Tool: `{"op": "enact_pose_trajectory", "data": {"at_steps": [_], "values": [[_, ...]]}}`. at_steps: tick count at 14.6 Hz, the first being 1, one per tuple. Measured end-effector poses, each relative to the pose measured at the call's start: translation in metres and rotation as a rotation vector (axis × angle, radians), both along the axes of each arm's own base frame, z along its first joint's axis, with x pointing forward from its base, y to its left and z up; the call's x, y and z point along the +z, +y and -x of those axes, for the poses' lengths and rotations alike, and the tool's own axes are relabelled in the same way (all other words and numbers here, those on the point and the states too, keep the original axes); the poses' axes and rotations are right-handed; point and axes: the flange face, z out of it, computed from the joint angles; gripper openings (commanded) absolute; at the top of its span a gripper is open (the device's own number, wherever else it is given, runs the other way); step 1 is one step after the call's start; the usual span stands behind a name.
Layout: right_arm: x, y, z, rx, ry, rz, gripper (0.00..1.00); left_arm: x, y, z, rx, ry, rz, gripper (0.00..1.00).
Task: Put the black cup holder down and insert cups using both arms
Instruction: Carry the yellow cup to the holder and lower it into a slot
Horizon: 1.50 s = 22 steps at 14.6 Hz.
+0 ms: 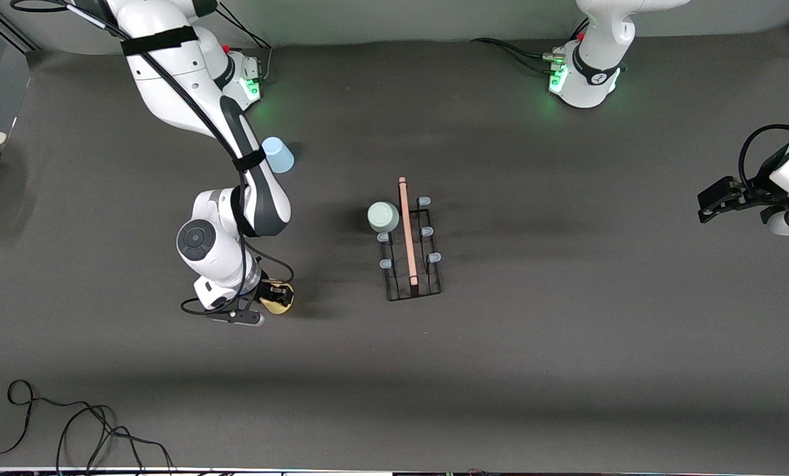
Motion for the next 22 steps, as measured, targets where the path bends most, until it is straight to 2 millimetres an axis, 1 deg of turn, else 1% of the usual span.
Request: {"op": "enact_pose_trajectory", "data": {"at_steps": [1, 2, 5, 7, 9, 10, 12, 14, 15, 17, 19, 22], "values": [[0.009, 0.001, 0.000, 0.001, 0.017, -0.009, 0.00, -0.001, 0.000, 0.000, 0.000, 0.001, 0.000, 1.00], [0.023, 0.002, -0.001, 0.001, 0.028, -0.024, 0.00, -0.001, 0.000, -0.001, 0.000, 0.002, 0.000, 1.00], [0.083, 0.004, -0.001, 0.005, 0.037, -0.082, 0.00, -0.003, 0.001, -0.001, 0.001, 0.004, 0.000, 1.00], [0.119, 0.002, 0.000, -0.007, 0.034, -0.118, 0.00, -0.003, 0.000, -0.002, 0.000, 0.005, 0.000, 1.00], [0.142, 0.008, -0.001, -0.063, 0.042, -0.144, 0.00, -0.004, 0.000, -0.002, 0.000, 0.006, 0.000, 1.00], [0.150, 0.016, -0.001, -0.094, 0.051, -0.153, 0.00, -0.004, 0.000, -0.002, 0.000, 0.007, 0.001, 1.00], [0.163, 0.045, 0.003, -0.142, 0.059, -0.168, 0.00, -0.004, 0.000, -0.002, -0.001, 0.007, 0.001, 1.00], [0.169, 0.084, 0.016, -0.185, 0.066, -0.178, 0.00, -0.004, 0.000, -0.002, 0.000, 0.007, 0.001, 1.00], [0.170, 0.104, 0.022, -0.206, 0.071, -0.180, 0.00, -0.004, 0.000, -0.002, 0.000, 0.007, 0.001, 1.00], [0.172, 0.138, 0.030, -0.250, 0.072, -0.186, 0.00, -0.004, 0.000, -0.002, 0.000, 0.007, 0.001, 1.00], [0.174, 0.167, 0.034, -0.293, 0.069, -0.191, 0.00, -0.004, 0.000, -0.002, 0.001, 0.007, 0.001, 1.00], [0.169, 0.206, 0.037, -0.344, 0.060, -0.189, 0.00, -0.004, -0.001, -0.002, 0.000, 0.007, 0.001, 1.00]]}}
